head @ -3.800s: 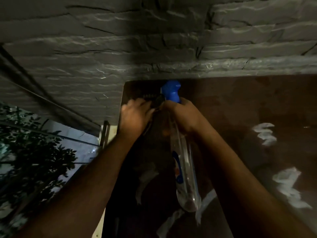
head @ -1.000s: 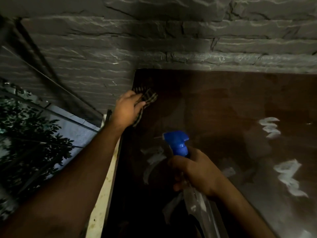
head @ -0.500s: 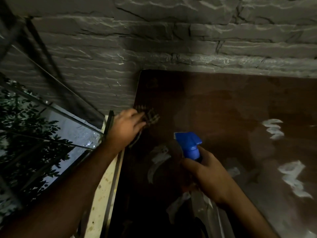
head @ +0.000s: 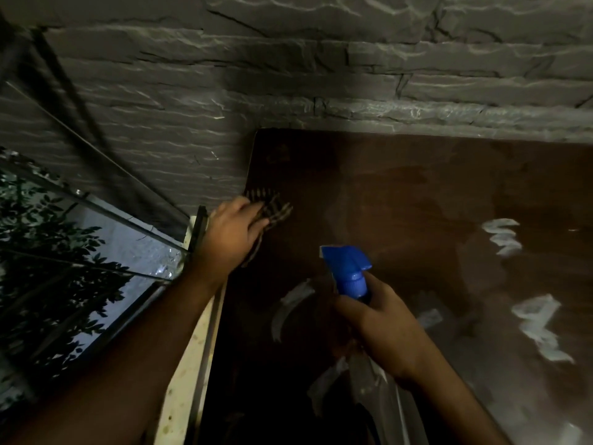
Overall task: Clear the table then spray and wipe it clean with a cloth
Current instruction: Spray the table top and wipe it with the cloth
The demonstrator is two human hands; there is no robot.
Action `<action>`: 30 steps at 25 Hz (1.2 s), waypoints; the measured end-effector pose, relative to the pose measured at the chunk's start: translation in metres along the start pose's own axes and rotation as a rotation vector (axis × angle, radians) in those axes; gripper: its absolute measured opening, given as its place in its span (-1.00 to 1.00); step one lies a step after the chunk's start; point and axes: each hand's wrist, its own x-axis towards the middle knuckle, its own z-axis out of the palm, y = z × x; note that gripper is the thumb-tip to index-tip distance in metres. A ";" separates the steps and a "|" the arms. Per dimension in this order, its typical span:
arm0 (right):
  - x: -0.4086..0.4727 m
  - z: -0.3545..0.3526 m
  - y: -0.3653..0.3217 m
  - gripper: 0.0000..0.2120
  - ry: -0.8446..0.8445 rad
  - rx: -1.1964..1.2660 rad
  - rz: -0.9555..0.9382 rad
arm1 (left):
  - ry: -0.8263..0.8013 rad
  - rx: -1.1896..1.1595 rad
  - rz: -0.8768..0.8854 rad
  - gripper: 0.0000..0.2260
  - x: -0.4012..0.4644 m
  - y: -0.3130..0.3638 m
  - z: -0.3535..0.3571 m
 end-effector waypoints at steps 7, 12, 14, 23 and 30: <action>0.010 0.001 -0.007 -0.89 0.046 -0.012 -0.032 | -0.139 -0.057 0.313 -0.70 -0.040 0.060 0.009; 0.007 0.002 -0.002 -0.87 0.018 0.022 0.013 | 0.023 -0.016 -0.144 -0.63 0.010 0.019 0.005; 0.005 0.004 -0.003 -0.86 0.007 0.020 0.032 | -0.038 -0.073 -0.131 -0.65 0.020 0.044 0.007; -0.009 0.003 0.015 -0.80 -0.047 0.025 0.089 | -0.017 -0.063 -0.090 -0.62 0.000 0.001 0.006; -0.017 0.004 0.015 -0.82 -0.055 -0.016 0.033 | -0.161 -0.085 0.300 -0.62 -0.068 0.062 0.008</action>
